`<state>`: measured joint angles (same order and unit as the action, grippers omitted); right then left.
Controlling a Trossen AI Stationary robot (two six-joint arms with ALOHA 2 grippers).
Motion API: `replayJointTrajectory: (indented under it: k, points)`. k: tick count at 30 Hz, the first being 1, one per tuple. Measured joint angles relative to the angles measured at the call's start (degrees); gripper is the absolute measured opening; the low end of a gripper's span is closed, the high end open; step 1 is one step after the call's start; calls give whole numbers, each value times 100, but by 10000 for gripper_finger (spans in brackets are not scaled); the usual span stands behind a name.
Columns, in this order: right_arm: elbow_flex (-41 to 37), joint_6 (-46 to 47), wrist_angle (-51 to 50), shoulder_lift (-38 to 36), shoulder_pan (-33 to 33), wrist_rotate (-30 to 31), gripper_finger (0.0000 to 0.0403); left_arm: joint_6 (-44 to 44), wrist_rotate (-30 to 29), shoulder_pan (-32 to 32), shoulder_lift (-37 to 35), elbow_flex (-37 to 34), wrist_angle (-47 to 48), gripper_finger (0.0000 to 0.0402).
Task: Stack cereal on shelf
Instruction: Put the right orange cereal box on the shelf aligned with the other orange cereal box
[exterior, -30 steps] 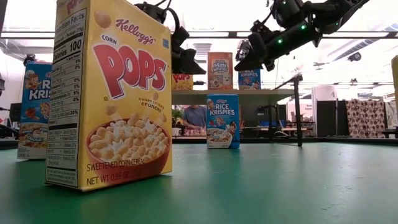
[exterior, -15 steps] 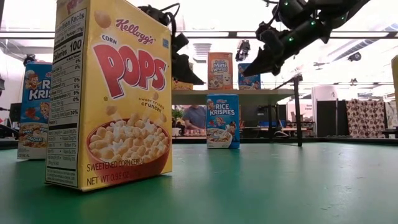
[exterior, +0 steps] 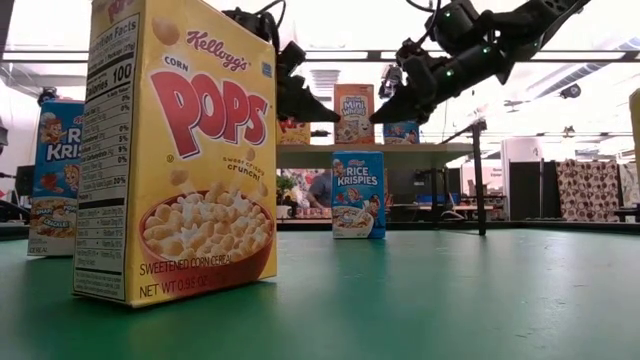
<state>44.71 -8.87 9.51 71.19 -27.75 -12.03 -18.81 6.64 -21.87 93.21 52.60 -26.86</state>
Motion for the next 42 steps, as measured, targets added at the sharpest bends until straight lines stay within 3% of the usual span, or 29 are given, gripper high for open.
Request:
replayJointTrajectory:
  k: [8,12,42]
  points:
    - [-2,-106,343,98,-2,118,9,104,-568,-45,96,2,-212,38]
    - [-2,-165,328,106,-2,501,9,129,-576,-48,96,0,-227,38]
    - [-2,-336,344,110,-84,618,9,361,-613,-160,435,0,-798,38]
